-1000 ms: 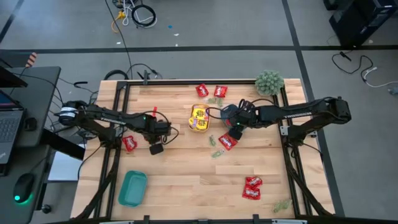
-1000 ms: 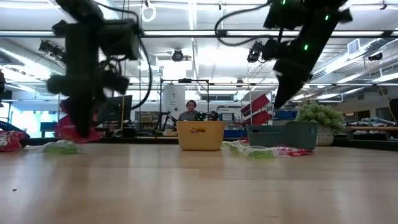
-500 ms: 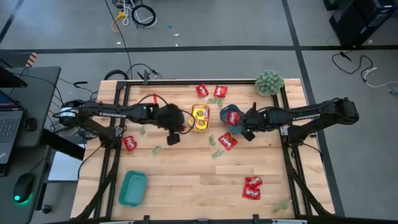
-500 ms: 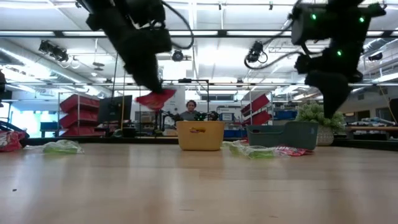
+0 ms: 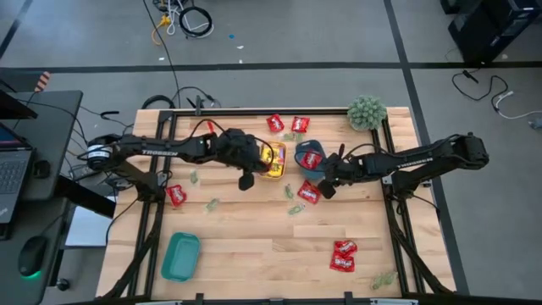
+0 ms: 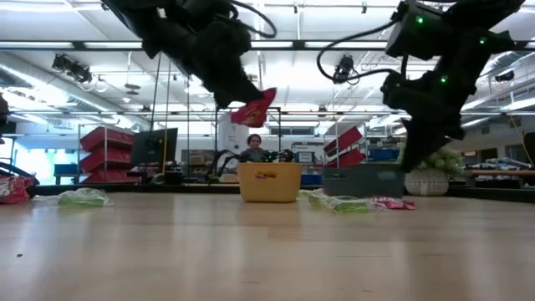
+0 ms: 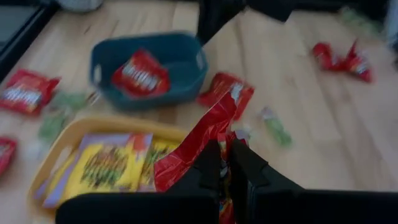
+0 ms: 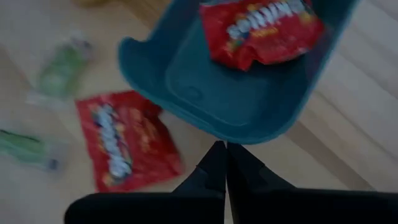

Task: Sort candy
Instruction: Put the red packet of candy into the blue bin

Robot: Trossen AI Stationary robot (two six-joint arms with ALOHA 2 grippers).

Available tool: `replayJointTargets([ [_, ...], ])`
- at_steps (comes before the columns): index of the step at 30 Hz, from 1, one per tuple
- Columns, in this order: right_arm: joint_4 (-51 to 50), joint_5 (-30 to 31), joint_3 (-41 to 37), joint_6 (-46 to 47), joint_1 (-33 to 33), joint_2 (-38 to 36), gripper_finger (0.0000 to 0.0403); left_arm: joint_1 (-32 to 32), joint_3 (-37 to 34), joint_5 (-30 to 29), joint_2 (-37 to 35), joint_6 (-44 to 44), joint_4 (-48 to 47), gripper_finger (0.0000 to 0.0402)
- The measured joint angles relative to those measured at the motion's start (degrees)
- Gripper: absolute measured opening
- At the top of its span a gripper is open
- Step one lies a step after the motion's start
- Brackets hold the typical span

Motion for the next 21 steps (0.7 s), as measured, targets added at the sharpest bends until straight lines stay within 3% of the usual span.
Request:
replayJointTargets([
  [4,4.3,-0.3,0.0,-2.5,0.2,0.0,0.0001,0.4,2.7,3.0,4.4,0.1,4.2,0.0011],
  [9,2.0,-0.2,1.7,-4.0,0.8,-0.8,0.0001,0.4,10.2,6.0,13.0,1.8,7.2,0.0011],
  [16,-8.1,6.3,4.0,-1.7,3.5,-7.3,0.0001,0.4,24.8,6.0,26.6,6.0,3.0,0.0011],
  [21,-12.7,10.7,4.0,1.4,5.4,-12.4,0.0001,0.4,32.7,2.8,34.7,6.5,3.0,0.0011],
])
